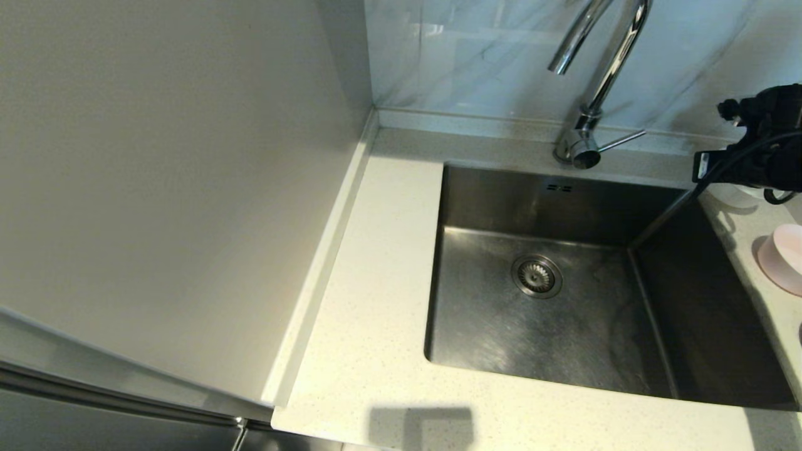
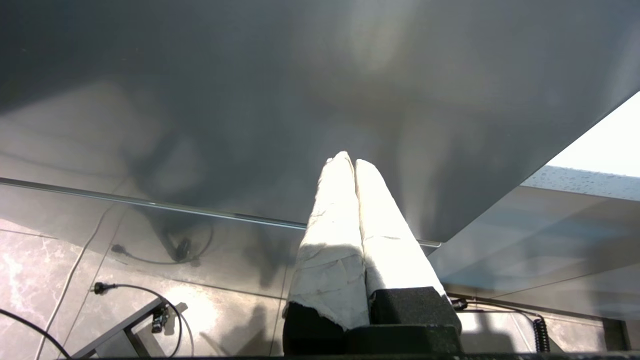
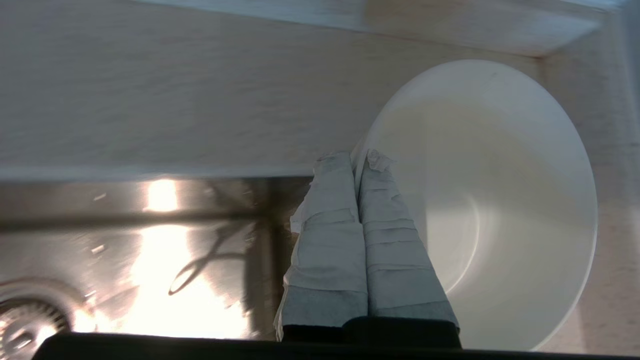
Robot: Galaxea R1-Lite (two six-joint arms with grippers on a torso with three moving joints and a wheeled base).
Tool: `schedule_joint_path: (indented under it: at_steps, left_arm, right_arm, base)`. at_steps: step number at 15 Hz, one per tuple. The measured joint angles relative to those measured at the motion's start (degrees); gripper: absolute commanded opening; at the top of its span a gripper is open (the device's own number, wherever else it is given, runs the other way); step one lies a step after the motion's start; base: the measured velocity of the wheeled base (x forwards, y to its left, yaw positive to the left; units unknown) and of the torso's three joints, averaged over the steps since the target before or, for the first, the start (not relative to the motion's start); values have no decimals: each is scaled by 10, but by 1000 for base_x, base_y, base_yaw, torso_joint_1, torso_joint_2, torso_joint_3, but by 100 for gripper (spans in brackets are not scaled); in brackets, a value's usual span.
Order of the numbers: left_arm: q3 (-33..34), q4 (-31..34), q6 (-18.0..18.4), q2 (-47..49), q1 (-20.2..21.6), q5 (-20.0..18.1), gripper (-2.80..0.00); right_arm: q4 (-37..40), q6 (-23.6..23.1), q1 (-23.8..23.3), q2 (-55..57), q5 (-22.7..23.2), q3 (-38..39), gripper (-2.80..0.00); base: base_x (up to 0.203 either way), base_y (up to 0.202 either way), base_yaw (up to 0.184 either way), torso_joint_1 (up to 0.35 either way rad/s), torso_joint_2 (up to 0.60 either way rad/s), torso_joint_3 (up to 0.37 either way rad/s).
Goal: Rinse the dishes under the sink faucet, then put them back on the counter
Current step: Put a bowl into the sink
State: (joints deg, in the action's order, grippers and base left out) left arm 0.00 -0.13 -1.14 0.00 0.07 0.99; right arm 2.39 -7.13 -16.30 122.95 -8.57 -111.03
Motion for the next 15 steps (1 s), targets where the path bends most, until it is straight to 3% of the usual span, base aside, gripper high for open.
schedule_joint_path:
  at_steps: [8, 11, 15]
  left_arm:
    - [0, 0, 0, 0, 0, 0, -280]
    - [0, 0, 0, 0, 0, 0, -280]
    - [0, 0, 0, 0, 0, 0, -280]
  right_arm:
    - [-14, 4, 143, -146, -4, 284, -280]
    - [-94, 4, 180, -150, -28, 359, -280]
    - [-200, 3, 189, -83, -82, 385, -280]
  base:
    - [0, 0, 0, 0, 0, 0]
    - [0, 0, 0, 0, 0, 0]
    - [0, 0, 0, 0, 0, 0]
